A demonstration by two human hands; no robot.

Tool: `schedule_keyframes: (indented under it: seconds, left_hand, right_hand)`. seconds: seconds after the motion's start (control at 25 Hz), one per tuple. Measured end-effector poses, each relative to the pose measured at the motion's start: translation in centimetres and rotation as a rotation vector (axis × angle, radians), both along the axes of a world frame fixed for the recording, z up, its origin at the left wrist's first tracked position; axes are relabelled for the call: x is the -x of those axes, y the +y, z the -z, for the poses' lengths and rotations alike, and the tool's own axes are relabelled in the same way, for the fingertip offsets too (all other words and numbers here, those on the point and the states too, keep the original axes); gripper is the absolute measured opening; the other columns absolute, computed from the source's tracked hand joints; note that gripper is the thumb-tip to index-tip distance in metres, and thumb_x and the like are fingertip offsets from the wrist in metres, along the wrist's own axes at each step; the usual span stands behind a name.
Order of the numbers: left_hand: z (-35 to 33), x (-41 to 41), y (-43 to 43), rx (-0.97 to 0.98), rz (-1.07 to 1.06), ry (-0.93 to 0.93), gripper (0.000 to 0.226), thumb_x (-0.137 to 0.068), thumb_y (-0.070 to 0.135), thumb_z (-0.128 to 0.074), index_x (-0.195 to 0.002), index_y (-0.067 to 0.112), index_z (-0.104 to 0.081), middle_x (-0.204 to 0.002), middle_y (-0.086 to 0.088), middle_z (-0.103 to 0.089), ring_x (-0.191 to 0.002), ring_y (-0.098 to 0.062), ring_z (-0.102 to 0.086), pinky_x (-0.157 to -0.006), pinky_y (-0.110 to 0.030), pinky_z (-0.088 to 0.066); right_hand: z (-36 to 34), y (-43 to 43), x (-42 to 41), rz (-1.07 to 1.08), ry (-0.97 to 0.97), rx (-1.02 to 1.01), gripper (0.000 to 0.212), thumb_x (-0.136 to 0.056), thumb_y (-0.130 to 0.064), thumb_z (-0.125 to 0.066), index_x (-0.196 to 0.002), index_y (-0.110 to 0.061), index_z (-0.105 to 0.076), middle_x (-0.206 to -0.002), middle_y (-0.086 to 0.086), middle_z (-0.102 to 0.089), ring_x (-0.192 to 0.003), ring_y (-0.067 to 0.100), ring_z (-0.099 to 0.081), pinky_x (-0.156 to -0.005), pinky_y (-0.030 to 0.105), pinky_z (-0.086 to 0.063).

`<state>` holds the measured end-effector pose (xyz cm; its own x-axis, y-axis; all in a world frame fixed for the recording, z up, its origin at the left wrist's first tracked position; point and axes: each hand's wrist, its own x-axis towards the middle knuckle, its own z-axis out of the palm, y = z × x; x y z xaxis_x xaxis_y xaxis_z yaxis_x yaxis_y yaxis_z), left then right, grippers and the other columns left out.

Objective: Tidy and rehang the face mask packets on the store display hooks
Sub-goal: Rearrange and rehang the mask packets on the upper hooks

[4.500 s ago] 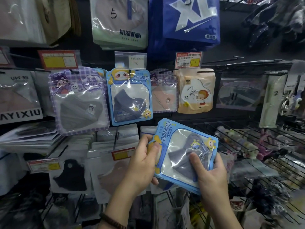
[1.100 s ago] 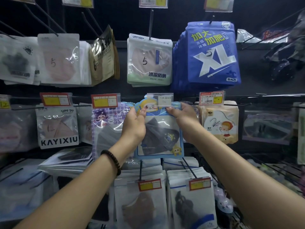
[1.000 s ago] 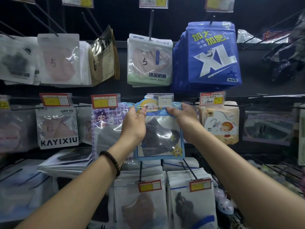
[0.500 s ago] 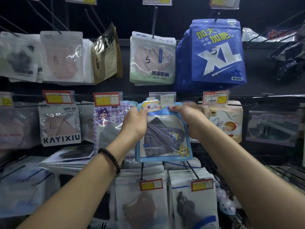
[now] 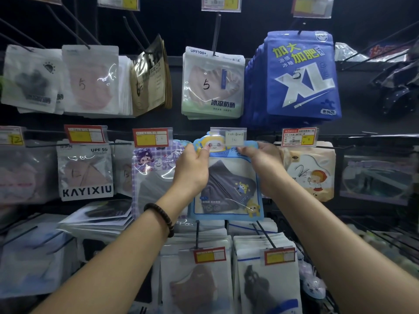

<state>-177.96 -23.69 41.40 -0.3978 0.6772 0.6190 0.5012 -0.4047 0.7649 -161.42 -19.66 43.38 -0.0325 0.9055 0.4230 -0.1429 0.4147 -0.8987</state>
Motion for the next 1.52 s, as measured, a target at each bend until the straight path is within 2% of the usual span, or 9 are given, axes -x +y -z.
schedule_keyframes:
  seconds: [0.12, 0.28, 0.36, 0.64, 0.92, 1.04, 1.16, 1.36, 1.52]
  left_hand:
    - [0.8, 0.5, 0.0, 0.005, 0.017, 0.016, 0.041, -0.111, 0.045, -0.049, -0.105, 0.005, -0.061, -0.093, -0.012, -0.071, -0.085, -0.030, -0.065, -0.072, -0.040, -0.047]
    - [1.3, 0.5, 0.0, -0.012, 0.055, -0.030, 0.041, -0.110, 0.045, -0.050, -0.108, 0.006, -0.064, -0.091, -0.009, -0.070, -0.080, -0.021, -0.061, -0.071, -0.038, -0.046]
    - [1.4, 0.2, 0.0, -0.041, 0.066, -0.061, 0.038, -0.109, 0.042, -0.050, -0.109, 0.007, -0.064, -0.100, -0.012, -0.073, -0.086, -0.022, -0.064, -0.076, -0.040, -0.049]
    - [3.4, 0.4, 0.4, -0.137, 0.153, -0.148, 0.029, -0.107, 0.048, -0.059, -0.112, 0.020, -0.066, -0.099, 0.006, -0.079, -0.094, -0.016, -0.074, -0.090, -0.044, -0.058]
    - [2.7, 1.0, 0.8, -0.186, 0.166, -0.070, 0.033, -0.109, 0.046, -0.056, -0.105, 0.013, -0.059, -0.092, -0.002, -0.074, -0.089, -0.024, -0.070, -0.075, -0.027, -0.050]
    - [2.0, 0.9, 1.1, -0.201, 0.195, -0.076, 0.038, -0.109, 0.047, -0.055, -0.106, 0.009, -0.059, -0.097, -0.012, -0.074, -0.092, -0.031, -0.069, -0.082, -0.043, -0.052]
    - [1.5, 1.0, 1.4, -0.185, 0.193, -0.076, 0.041, -0.109, 0.049, -0.054, -0.108, 0.008, -0.060, -0.100, -0.014, -0.074, -0.094, -0.033, -0.068, -0.080, -0.043, -0.052]
    - [0.8, 1.0, 1.7, -0.144, 0.139, -0.069, 0.044, -0.107, 0.047, -0.056, -0.101, 0.004, -0.063, -0.088, -0.014, -0.071, -0.082, -0.033, -0.065, -0.074, -0.045, -0.051]
    - [0.1, 0.6, 1.4, -0.086, 0.146, -0.101, 0.040, -0.108, 0.041, -0.057, -0.097, 0.003, -0.063, -0.084, -0.007, -0.069, -0.074, -0.022, -0.058, -0.065, -0.037, -0.043]
  right_hand:
    - [0.2, -0.1, 0.2, -0.013, -0.044, 0.029, 0.004, -0.098, -0.015, -0.077, -0.099, -0.011, -0.080, -0.096, 0.011, -0.084, -0.085, 0.028, -0.081, -0.084, 0.045, -0.066]
    - [0.8, -0.3, 0.1, -0.009, -0.030, -0.089, 0.012, -0.101, -0.011, -0.074, -0.090, -0.016, -0.077, -0.079, -0.003, -0.082, -0.064, 0.008, -0.077, -0.058, 0.022, -0.061]
    - [1.3, -0.5, 0.2, 0.007, -0.020, -0.142, 0.013, -0.101, -0.009, -0.072, -0.092, -0.016, -0.077, -0.075, -0.006, -0.081, -0.064, 0.005, -0.077, -0.057, 0.017, -0.057]
    - [3.4, -0.6, 0.9, 0.046, -0.014, -0.124, 0.008, -0.102, -0.017, -0.073, -0.105, -0.012, -0.079, -0.098, 0.009, -0.085, -0.092, 0.030, -0.082, -0.085, 0.042, -0.066]
    - [2.8, -1.1, 1.4, 0.104, 0.020, -0.120, 0.006, -0.103, -0.020, -0.073, -0.102, -0.015, -0.077, -0.098, 0.011, -0.084, -0.090, 0.031, -0.081, -0.081, 0.045, -0.066]
    - [2.1, -0.7, 1.5, 0.132, 0.017, -0.149, 0.007, -0.103, -0.017, -0.072, -0.105, -0.013, -0.077, -0.104, 0.014, -0.083, -0.098, 0.037, -0.080, -0.088, 0.050, -0.064]
    - [1.4, -0.2, 1.4, 0.157, 0.000, -0.160, 0.009, -0.101, -0.011, -0.073, -0.107, -0.014, -0.080, -0.104, 0.011, -0.084, -0.099, 0.035, -0.081, -0.090, 0.050, -0.065]
    - [0.7, 0.5, 0.9, 0.118, -0.012, -0.093, 0.011, -0.097, -0.006, -0.075, -0.100, -0.014, -0.081, -0.098, 0.008, -0.085, -0.089, 0.027, -0.082, -0.084, 0.041, -0.067]
    - [-0.4, -0.2, -0.1, 0.020, 0.030, 0.058, 0.005, -0.095, -0.004, -0.076, -0.095, -0.007, -0.080, -0.085, 0.013, -0.083, -0.062, 0.023, -0.078, -0.059, 0.033, -0.065]
